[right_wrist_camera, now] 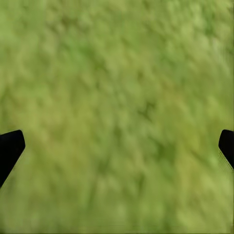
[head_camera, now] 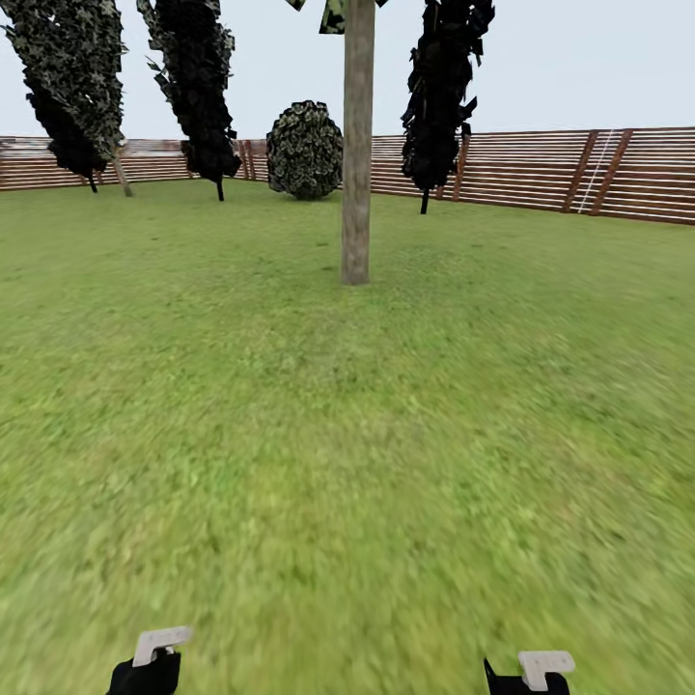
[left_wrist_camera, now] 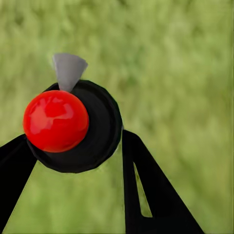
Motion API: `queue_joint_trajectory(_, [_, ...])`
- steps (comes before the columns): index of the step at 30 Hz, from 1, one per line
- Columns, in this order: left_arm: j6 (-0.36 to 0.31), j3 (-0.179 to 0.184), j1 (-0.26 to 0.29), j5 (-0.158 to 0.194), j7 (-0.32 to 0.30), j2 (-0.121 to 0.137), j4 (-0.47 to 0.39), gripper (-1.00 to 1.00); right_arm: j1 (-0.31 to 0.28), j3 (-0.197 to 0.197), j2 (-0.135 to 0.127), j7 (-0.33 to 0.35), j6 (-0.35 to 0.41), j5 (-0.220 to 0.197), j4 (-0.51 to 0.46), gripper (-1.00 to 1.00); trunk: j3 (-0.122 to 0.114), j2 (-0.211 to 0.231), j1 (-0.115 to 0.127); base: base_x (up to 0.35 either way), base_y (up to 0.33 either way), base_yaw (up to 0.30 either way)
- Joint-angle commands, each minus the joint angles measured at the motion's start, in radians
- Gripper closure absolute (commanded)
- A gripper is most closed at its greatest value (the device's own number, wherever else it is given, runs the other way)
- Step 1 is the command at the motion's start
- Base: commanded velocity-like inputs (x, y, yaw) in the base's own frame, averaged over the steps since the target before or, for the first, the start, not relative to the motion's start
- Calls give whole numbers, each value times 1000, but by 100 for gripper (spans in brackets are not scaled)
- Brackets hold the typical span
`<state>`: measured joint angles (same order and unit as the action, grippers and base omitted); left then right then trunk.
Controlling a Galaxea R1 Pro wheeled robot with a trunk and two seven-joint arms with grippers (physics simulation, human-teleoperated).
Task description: In the garden, pick up the pesticide atomizer on the floor and spray pesticide onto both trees until each tree trunk is fully covered.
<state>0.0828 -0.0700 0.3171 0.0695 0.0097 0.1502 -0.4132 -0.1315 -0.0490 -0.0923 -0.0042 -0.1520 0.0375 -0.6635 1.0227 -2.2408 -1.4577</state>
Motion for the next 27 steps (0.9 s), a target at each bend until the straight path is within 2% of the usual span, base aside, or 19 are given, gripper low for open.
queue_joint_trajectory(1, [3,1,0,7,1,0,1,100,0,-1,0,0,-3,4,1,-100,1,0,0,337,0,-1])
queue_joint_trajectory(27, [3,0,0,7,1,-1,2,100,0,0,0,0,-3,5,1,-100,1,0,0,337,0,0])
